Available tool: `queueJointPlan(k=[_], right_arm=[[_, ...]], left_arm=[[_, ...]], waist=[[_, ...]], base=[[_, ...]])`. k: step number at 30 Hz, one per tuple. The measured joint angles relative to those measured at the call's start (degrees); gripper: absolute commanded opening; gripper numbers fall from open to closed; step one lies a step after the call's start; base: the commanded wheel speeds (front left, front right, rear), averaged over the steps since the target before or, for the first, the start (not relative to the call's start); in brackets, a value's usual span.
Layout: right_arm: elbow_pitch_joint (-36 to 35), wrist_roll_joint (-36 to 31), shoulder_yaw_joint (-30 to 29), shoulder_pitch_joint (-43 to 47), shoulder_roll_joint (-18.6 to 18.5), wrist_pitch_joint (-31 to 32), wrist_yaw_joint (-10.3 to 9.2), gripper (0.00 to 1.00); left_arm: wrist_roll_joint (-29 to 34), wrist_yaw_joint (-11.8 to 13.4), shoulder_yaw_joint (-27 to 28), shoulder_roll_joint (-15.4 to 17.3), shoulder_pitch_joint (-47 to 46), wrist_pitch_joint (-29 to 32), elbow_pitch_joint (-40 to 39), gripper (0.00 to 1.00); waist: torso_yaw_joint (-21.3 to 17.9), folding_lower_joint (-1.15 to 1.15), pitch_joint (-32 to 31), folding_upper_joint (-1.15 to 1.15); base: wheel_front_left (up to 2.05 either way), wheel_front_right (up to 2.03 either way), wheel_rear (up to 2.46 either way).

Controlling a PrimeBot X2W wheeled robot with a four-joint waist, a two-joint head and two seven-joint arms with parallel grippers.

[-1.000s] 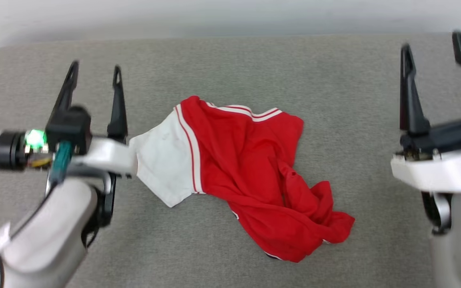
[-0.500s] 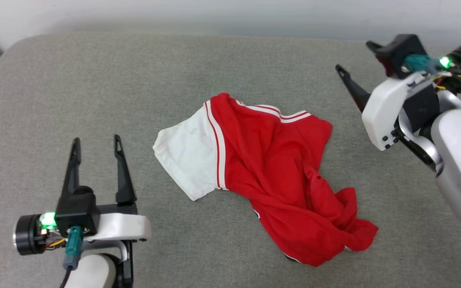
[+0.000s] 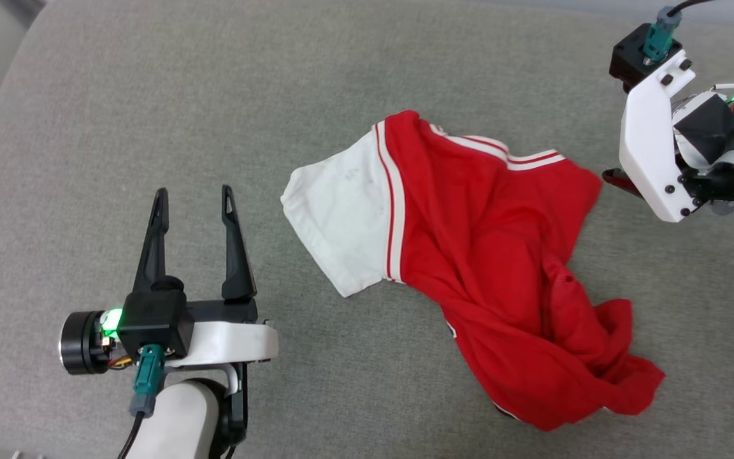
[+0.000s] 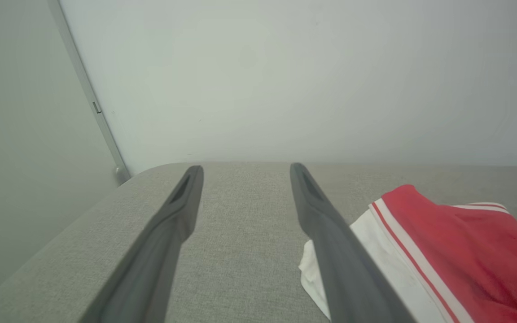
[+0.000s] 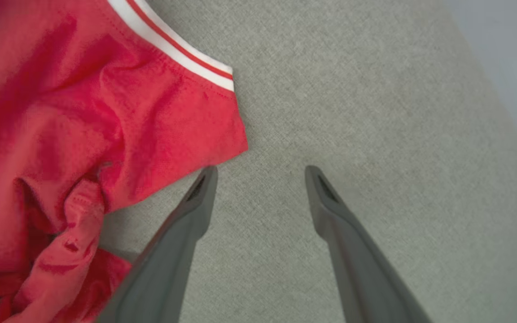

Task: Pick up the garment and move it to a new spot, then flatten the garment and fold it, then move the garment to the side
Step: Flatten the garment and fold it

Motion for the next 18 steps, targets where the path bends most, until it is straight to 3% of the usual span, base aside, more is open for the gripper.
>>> queueJointPlan(k=[10,11,12,18], right_arm=[[5.9,2.0,5.8,-0.4,2.6,-2.3,-0.02,1.00],[6.0,2.4,6.1,-0.4,2.6,-3.3,-0.02,0.40],[6.1,2.8,6.3,-0.4,2.6,-4.4,-0.02,0.00],[4.4,3.5,9.6,-0.2,1.7,-13.1,0.02,0.00]], left_arm=[[4.1,-4.3,4.5,-4.8,-2.0,0.0,0.0,1.00],[4.4,-4.6,4.8,-5.0,-2.0,0.0,0.1,1.00],[4.7,-4.9,5.2,-5.1,-2.0,0.0,0.2,1.00],[6.2,-6.1,7.1,-5.5,0.0,0.0,1.0,1.00]], waist=[[3.3,0.00,6.6,0.00],[3.3,0.00,6.7,0.00],[3.2,0.00,6.7,0.00],[1.8,0.00,4.0,0.00]], base=[[0.00,0.00,0.00],[0.00,0.00,0.00],[0.00,0.00,0.00],[0.00,0.00,0.00]])
